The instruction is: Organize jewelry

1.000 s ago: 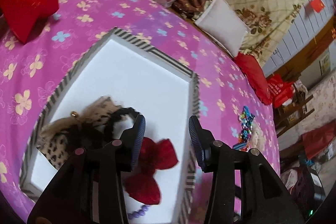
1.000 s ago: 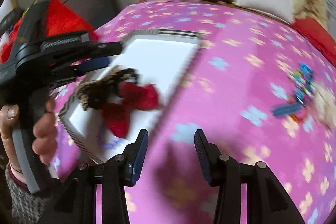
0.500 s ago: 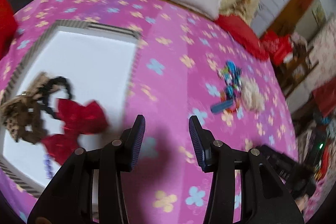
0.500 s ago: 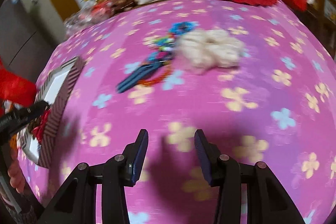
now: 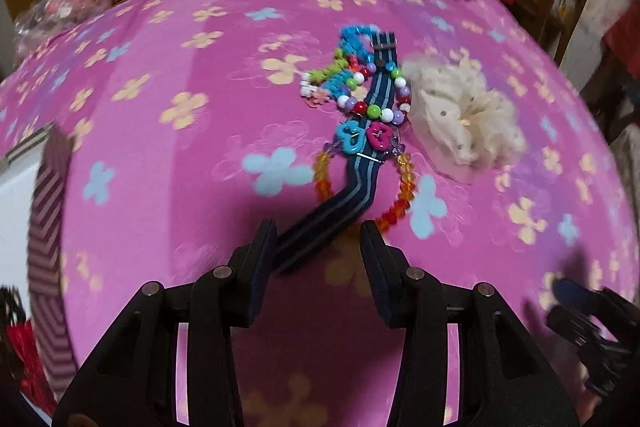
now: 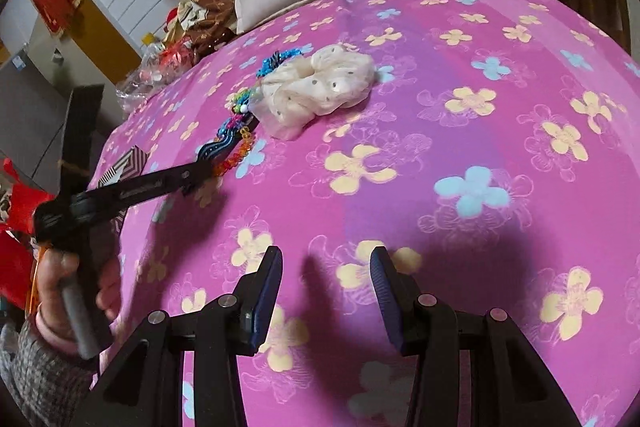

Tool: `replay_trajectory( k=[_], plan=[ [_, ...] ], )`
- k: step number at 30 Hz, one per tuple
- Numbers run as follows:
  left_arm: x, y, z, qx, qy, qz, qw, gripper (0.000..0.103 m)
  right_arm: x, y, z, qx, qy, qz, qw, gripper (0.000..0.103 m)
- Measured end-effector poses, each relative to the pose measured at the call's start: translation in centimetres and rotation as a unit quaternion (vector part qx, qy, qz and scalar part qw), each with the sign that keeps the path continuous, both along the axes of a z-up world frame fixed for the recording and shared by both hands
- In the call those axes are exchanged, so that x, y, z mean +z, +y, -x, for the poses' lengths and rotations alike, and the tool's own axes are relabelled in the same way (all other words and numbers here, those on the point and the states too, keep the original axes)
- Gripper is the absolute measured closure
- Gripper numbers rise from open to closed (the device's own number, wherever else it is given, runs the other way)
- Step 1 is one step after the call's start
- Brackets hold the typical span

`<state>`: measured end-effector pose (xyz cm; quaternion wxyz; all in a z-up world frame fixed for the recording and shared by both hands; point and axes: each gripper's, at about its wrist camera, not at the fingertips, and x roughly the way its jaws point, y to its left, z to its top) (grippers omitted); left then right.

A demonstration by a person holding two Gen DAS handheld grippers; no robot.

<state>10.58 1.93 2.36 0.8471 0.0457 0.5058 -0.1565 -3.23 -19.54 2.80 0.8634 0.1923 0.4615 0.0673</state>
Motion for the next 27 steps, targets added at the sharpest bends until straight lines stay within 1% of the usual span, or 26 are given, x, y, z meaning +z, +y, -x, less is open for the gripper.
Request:
replay_trajectory(
  k=[2,3,4,5,6,8,9,13,14,18,21,22,23,27],
  plan=[
    [0.0,-0.5,-0.3,-0.002,-0.003,-0.003,1.0,0.057,0.0,-0.5,0.1,-0.001,-0.005,-0.002,1.0,0.059],
    [0.0,-0.7,-0.5,-0.005,-0.001,-0.005,1.0,0.061,0.0,-0.6,0.1,-0.002,-0.006,-0.005,1.0,0.059],
    [-0.2,-0.9,-0.5,-0.009,0.005,-0.004,0.9999,0.07,0.0,-0.8,0.2,-0.004,-0.008,-0.007,1.0,0.059],
    [-0.2,-0.8,-0.5,-0.013,0.016,0.013,0.9997,0.084,-0.1,-0.9,0.2,-0.006,-0.008,-0.008,1.0,0.059],
    [-0.2,-0.8,-0.4,-0.012,0.023,0.016,0.9995,0.086,-0.1,-0.9,0.2,-0.008,-0.008,-0.008,1.0,0.059],
    [-0.1,-1.1,0.2,-0.009,0.023,0.009,0.9996,0.087,-0.2,-1.0,0.4,-0.011,-0.006,-0.007,1.0,0.059],
    [0.0,-0.9,0.7,-0.01,0.026,0.012,0.9995,0.087,-0.1,-1.0,0.6,-0.011,-0.006,-0.005,1.0,0.059],
    [0.4,1.5,4.2,-0.005,0.043,0.049,0.9979,0.087,0.2,-0.7,1.0,-0.005,-0.005,0.008,1.0,0.059],
    [0.6,2.6,5.8,-0.004,0.044,0.056,0.9975,0.087,0.3,-0.5,1.1,-0.003,-0.005,0.009,1.0,0.059],
    [0.1,5.3,10.3,-0.007,0.053,0.07,0.9961,0.087,0.5,1.5,1.0,0.017,0.005,0.013,1.0,0.059],
    [0.0,6.7,12.4,-0.018,0.048,0.078,0.9956,0.086,0.6,3.7,0.8,0.038,0.011,0.019,0.999,0.059],
    [0.0,7.1,12.7,-0.021,0.046,0.086,0.995,0.085,0.7,4.5,0.6,0.045,0.012,0.022,0.999,0.059],
    [0.2,7.9,13.1,-0.023,0.041,0.103,0.9935,0.085,0.8,5.2,0.5,0.05,0.013,0.024,0.998,0.059],
    [0.7,9.8,13.1,-0.018,0.035,0.146,0.9885,0.078,1.3,7.9,-0.3,0.065,0.015,0.041,0.997,0.059]
  ],
)
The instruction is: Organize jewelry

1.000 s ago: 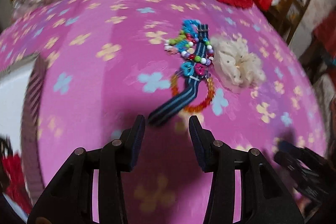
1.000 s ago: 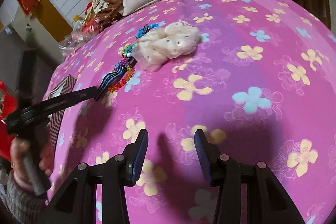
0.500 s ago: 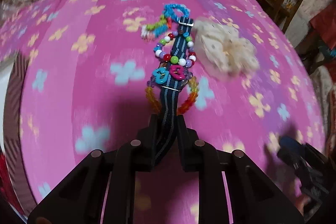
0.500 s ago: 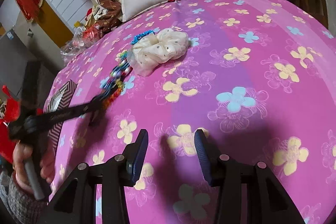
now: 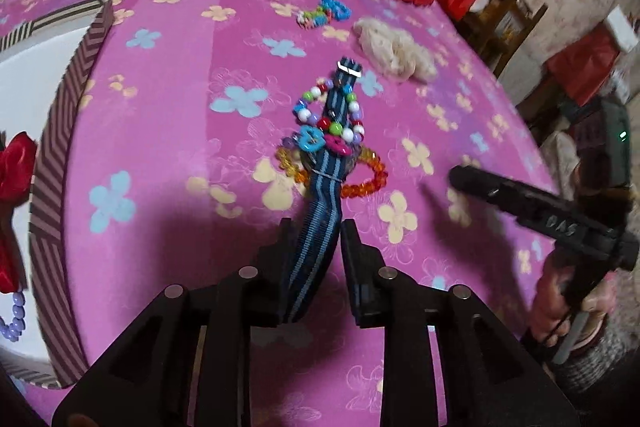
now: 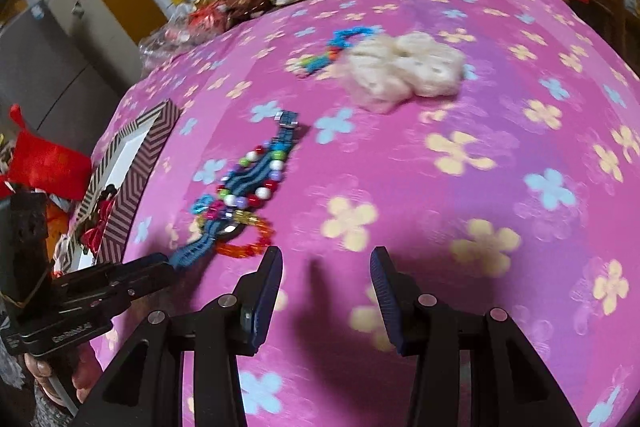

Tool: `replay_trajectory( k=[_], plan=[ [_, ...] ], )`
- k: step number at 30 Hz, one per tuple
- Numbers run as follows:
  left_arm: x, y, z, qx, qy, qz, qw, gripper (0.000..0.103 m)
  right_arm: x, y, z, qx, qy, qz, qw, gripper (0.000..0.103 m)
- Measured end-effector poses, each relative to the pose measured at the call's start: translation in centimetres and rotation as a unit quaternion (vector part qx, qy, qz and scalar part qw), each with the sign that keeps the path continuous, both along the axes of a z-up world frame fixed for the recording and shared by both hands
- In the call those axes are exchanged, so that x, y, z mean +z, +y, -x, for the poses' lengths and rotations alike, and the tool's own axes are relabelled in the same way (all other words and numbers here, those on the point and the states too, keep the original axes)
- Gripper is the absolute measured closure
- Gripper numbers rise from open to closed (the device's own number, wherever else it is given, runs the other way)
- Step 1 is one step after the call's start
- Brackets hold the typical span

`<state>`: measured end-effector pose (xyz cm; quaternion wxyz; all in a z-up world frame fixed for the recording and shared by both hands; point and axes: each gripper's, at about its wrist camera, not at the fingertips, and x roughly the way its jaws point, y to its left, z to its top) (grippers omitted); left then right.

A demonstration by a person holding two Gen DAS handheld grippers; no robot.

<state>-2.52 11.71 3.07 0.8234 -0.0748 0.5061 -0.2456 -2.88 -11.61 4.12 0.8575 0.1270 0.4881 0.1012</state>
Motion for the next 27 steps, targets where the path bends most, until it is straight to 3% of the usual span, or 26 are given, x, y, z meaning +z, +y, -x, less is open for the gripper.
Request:
replay_trajectory(
  k=[8,16,21,27],
  plan=[
    [1.8,3.1,0.3,0.013,-0.037,0.007,0.9992,0.065,0.4,3.6,-2.4,0.006,0.002,0.03,1.0,0.059],
    [1.8,4.9,-0.2,0.038,-0.023,0.03,0.9986,0.064,1.5,0.3,-7.7,-0.061,-0.01,0.103,0.993,0.059],
    [1.5,5.2,-0.5,0.042,-0.013,0.043,0.9981,0.064,1.7,0.9,-11.7,-0.047,-0.014,0.144,0.988,0.059],
    [0.5,5.2,-1.0,0.048,-0.001,0.05,0.9976,0.064,-0.9,1.4,-15.9,-0.044,0.009,0.187,0.981,0.062]
  ],
)
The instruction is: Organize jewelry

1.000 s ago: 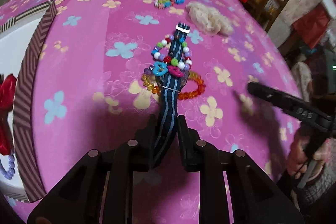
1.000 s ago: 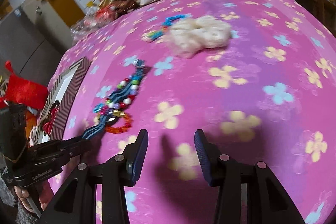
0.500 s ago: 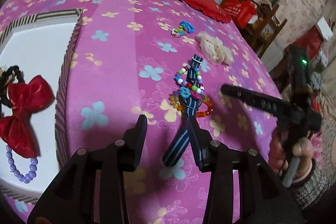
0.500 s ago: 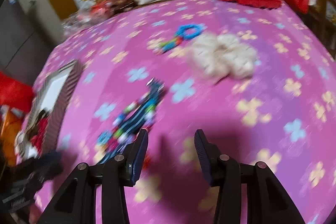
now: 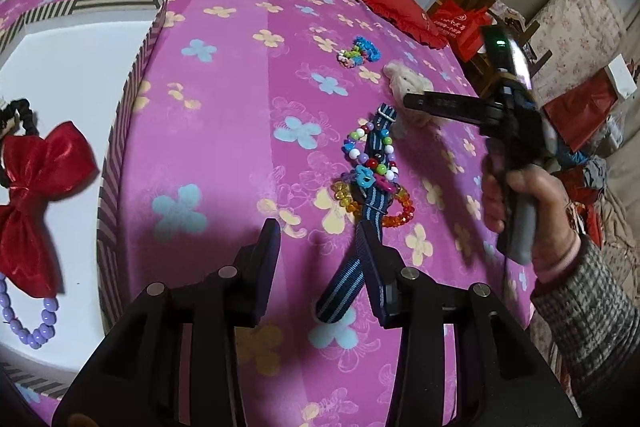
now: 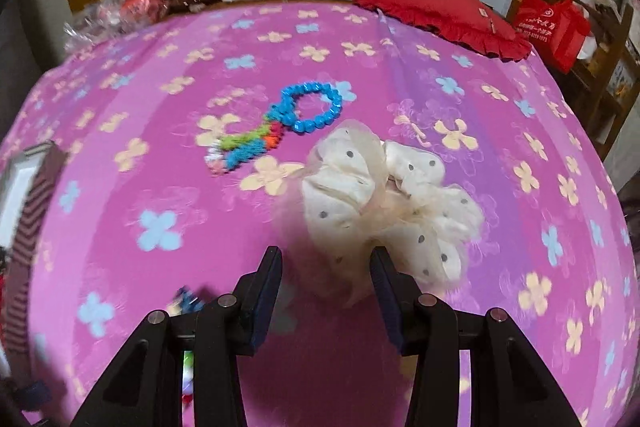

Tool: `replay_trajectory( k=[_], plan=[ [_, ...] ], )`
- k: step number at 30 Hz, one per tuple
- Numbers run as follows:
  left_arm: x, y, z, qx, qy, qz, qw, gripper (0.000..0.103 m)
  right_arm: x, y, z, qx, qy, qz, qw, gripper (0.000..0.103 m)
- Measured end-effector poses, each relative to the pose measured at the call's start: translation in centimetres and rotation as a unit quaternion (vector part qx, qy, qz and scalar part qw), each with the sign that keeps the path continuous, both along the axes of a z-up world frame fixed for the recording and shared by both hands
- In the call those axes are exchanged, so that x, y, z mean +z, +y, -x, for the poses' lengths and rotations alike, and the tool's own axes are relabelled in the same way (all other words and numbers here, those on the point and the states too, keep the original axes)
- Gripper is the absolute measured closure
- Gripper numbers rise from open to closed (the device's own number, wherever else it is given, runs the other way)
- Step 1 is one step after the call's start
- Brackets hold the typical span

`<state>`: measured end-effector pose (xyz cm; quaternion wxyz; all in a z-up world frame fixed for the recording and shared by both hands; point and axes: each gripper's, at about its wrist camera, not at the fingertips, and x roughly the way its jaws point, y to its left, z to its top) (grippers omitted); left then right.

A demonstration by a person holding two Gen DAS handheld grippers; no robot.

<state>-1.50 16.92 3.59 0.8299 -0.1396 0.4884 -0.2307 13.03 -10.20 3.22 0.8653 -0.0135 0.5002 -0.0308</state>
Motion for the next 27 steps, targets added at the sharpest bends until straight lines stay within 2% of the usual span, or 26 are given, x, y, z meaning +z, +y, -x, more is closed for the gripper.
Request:
replay_trajectory(
  k=[3,5,10,16,17,18,19,20,22,25,27],
  plan=[
    [-0.4,0.2,-0.3,0.006,0.008,0.01,0.9999,0.064,-0.6,-0.8,0.0,-0.004,0.009,0.001,1.0,0.085],
    [-0.6,0.3,-0.4,0.01,0.012,0.011,0.9998,0.064,-0.4,-1.5,1.0,-0.001,0.012,-0.013,1.0,0.091],
    [-1.0,0.1,-0.6,0.011,0.023,0.015,0.9996,0.064,-0.5,-2.5,5.2,0.011,0.043,-0.064,0.997,0.094],
    [-1.0,0.2,-0.4,0.016,0.025,0.013,0.9995,0.064,-0.1,-2.5,11.1,0.04,0.059,-0.092,0.993,0.093],
    [-0.9,0.2,-0.3,0.016,0.025,0.013,0.9995,0.064,0.4,-2.5,11.5,0.043,0.055,-0.095,0.993,0.088],
    [-0.8,0.2,-0.2,0.016,0.024,0.014,0.9995,0.064,1.0,-2.3,11.9,0.046,0.047,-0.097,0.993,0.07],
    [-0.7,0.2,-0.2,0.016,0.023,0.014,0.9995,0.064,1.7,-2.1,12.1,0.049,0.035,-0.101,0.993,0.059],
    [-0.6,0.3,-0.2,0.016,0.022,0.015,0.9995,0.064,2.2,-1.8,12.3,0.052,0.025,-0.108,0.993,0.043],
    [-0.4,0.4,-0.2,0.018,0.021,0.017,0.9995,0.064,3.2,-1.0,12.1,0.053,0.002,-0.125,0.991,0.041],
    [-0.3,0.6,-0.2,0.021,0.022,0.021,0.9993,0.064,3.2,1.1,10.7,0.062,0.01,-0.169,0.984,0.041],
    [-0.2,0.7,-0.2,0.021,0.021,0.021,0.9993,0.064,2.6,2.3,9.6,0.055,0.012,-0.174,0.983,0.041]
  ],
)
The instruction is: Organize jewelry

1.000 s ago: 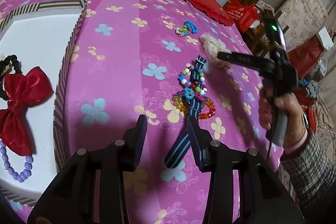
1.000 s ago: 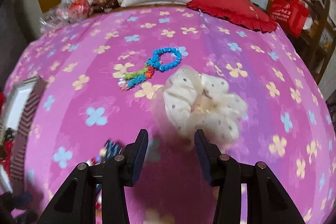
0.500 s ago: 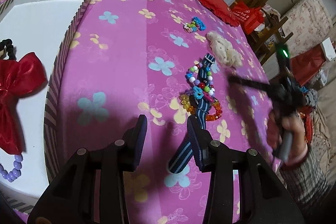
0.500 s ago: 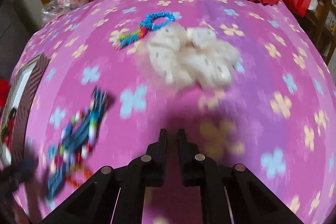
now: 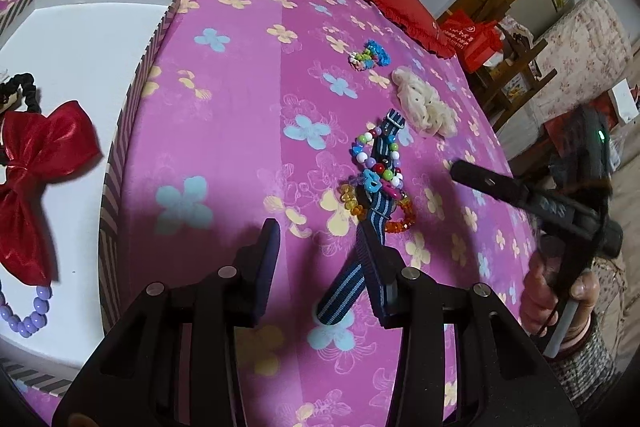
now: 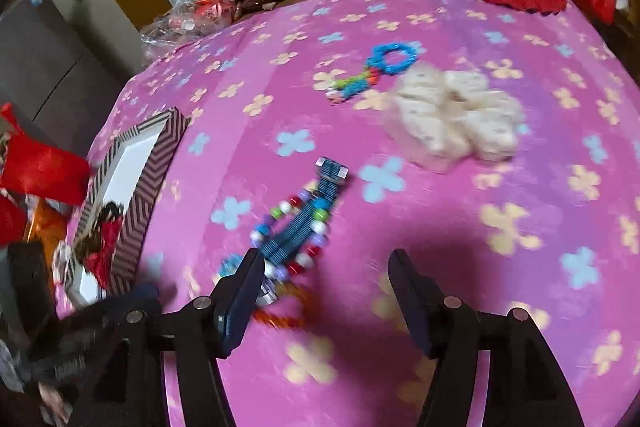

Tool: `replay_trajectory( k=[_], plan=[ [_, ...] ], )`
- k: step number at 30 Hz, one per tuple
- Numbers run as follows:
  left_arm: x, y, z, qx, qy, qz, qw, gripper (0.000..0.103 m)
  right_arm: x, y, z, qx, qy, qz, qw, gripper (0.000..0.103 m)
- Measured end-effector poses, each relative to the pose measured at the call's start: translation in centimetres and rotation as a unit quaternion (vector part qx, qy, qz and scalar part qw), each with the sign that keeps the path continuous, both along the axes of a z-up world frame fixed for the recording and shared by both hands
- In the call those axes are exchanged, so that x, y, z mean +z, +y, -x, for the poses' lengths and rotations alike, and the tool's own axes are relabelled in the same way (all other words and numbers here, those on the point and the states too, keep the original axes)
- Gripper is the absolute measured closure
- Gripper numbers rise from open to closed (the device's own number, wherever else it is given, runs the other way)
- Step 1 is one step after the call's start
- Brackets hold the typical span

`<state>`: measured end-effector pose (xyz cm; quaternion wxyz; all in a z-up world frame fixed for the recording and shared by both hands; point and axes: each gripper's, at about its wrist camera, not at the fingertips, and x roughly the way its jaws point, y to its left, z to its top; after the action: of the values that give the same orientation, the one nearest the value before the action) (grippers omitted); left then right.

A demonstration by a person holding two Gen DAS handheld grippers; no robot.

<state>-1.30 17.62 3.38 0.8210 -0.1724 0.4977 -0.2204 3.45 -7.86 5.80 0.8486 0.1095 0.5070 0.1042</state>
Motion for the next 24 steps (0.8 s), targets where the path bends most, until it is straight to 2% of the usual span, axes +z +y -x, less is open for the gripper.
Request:
replay_trajectory(
  k=[5,7,8,10,11,15,20,24],
  plan=[
    [0.1,-0.1,0.2,-0.007,-0.001,0.003,1.0,0.063,-1.8,2.6,-3.7,-0.018,-0.008,0.057,0.998,0.043],
    [0.2,-0.3,0.2,-0.012,-0.003,0.001,0.9999,0.063,-2.3,3.3,-4.5,-0.016,-0.002,0.079,0.997,0.065],
    [0.3,-0.4,0.2,-0.013,-0.004,0.0,0.9999,0.062,-2.6,3.7,-5.0,-0.014,0.004,0.089,0.996,0.082],
    [0.4,-0.5,0.2,-0.015,-0.004,0.001,0.9999,0.062,-2.5,3.7,-5.1,-0.017,0.002,0.093,0.995,0.088],
    [0.5,-0.5,0.2,-0.016,-0.004,0.002,0.9999,0.062,-2.1,3.6,-4.9,-0.017,0.0,0.091,0.996,0.096],
    [1.1,-0.3,0.5,-0.012,-0.013,0.004,0.9998,0.062,1.0,3.6,-3.9,-0.023,-0.035,0.102,0.994,0.096],
    [1.6,0.7,0.8,0.005,-0.019,0.012,0.9997,0.062,7.1,4.1,-1.3,-0.021,-0.106,0.115,0.988,0.096],
    [2.0,1.8,1.0,0.024,-0.021,0.019,0.9993,0.062,12.2,5.0,0.6,-0.018,-0.152,0.104,0.983,0.095]
  ],
)
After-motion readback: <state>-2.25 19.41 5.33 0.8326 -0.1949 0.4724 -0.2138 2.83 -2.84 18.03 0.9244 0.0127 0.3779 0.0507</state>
